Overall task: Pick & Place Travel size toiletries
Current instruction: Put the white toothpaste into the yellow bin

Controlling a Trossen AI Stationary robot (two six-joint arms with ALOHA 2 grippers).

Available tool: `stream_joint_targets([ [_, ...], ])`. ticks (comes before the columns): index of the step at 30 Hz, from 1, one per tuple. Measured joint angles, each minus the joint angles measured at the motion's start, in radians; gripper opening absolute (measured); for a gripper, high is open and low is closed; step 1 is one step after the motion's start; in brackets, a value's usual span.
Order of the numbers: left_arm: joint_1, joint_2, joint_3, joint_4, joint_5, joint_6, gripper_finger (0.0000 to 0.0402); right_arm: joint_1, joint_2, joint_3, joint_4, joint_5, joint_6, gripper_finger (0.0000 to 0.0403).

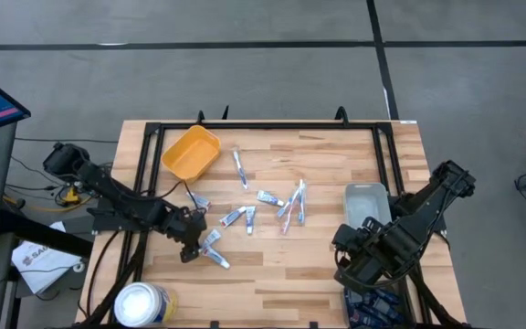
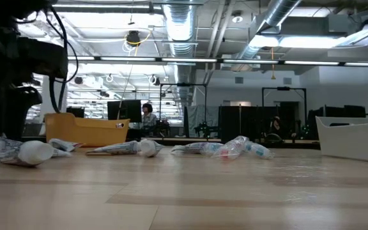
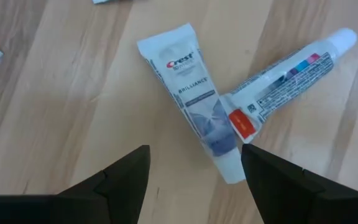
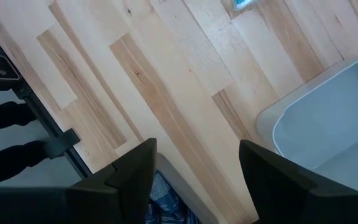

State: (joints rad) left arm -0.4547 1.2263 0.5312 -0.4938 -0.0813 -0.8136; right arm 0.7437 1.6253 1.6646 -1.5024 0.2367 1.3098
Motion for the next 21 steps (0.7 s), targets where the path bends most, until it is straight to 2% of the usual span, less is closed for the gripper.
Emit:
stream_joint_targets([
  [14, -0.079, 0.138, 0.007, 0.021, -0.044, -0.091, 0.0250, 0.000, 0.000, 0.000, 0.000, 0.000, 0.000, 0.0221],
  [21, -0.080, 0.140, 0.005, 0.023, -0.080, -0.102, 0.0248, 0.000, 0.000, 0.000, 0.000, 0.000, 0.000, 0.0221],
])
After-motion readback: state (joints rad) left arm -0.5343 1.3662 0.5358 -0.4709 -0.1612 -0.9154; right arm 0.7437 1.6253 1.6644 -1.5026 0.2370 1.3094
